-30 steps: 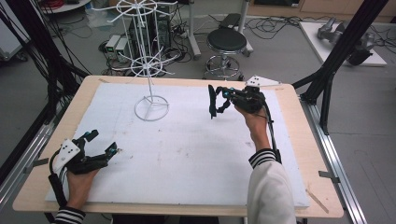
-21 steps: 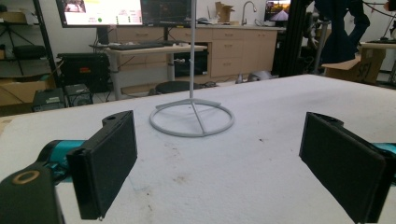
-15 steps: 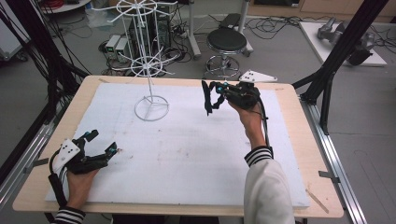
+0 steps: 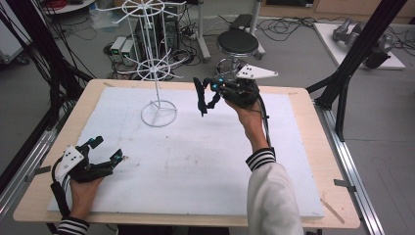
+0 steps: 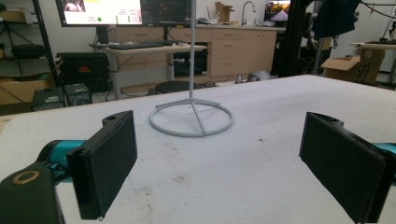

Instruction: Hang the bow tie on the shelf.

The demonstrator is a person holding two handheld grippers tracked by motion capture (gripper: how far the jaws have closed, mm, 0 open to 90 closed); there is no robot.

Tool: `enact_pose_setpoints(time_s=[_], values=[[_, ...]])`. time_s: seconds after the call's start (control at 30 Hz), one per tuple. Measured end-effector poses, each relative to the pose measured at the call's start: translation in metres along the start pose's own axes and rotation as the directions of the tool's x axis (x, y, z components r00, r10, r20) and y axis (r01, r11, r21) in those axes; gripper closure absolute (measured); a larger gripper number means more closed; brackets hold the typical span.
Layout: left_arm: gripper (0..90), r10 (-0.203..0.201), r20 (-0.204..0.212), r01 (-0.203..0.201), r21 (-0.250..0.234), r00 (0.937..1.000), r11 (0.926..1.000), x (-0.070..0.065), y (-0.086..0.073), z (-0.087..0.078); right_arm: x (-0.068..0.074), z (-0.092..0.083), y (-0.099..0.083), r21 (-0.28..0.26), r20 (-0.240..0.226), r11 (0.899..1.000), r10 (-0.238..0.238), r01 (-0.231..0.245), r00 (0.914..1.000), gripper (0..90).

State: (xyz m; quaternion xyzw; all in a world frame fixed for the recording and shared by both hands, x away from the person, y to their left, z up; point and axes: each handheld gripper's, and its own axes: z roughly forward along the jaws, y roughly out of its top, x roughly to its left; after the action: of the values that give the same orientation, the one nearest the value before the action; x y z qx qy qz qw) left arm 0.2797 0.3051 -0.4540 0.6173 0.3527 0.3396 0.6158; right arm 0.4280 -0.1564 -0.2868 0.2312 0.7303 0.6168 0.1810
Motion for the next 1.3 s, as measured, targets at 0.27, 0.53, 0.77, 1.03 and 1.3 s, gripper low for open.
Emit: enact_pose_setpoints(time_s=[0.27, 0.53, 0.77, 1.03, 1.3], values=[[11.6, -0.001, 0.001, 0.001, 0.001, 1.0, 1.0, 0.0, 0.0, 0.0, 0.015, 0.014, 0.012, -0.017, -0.05, 1.0, -0.022, 0.021, 0.9985, 88.2], [11.6, -0.003, 0.0, 0.003, -0.001, 1.0, 1.0, 0.0, 0.0, 0.0, 0.03, 0.029, 0.022, -0.021, -0.102, 0.999, -0.051, 0.049, 0.9935, 88.2], [11.6, -0.003, 0.002, 0.003, 0.0, 1.0, 1.0, 0.0, 0.0, 0.0, 0.042, 0.044, 0.027, -0.023, -0.134, 0.998, -0.06, 0.057, 0.9891, 88.1], [11.6, -0.005, 0.001, 0.005, 0.0, 1.0, 1.0, 0.0, 0.0, 0.0, 0.049, 0.063, 0.03, -0.019, -0.157, 0.998, -0.056, 0.054, 0.986, 88.1], [11.6, -0.006, 0.001, 0.006, -0.001, 1.0, 1.0, 0.0, 0.0, 0.0, 0.055, 0.084, 0.035, -0.002, -0.159, 0.998, -0.056, 0.056, 0.9856, 88.1]])
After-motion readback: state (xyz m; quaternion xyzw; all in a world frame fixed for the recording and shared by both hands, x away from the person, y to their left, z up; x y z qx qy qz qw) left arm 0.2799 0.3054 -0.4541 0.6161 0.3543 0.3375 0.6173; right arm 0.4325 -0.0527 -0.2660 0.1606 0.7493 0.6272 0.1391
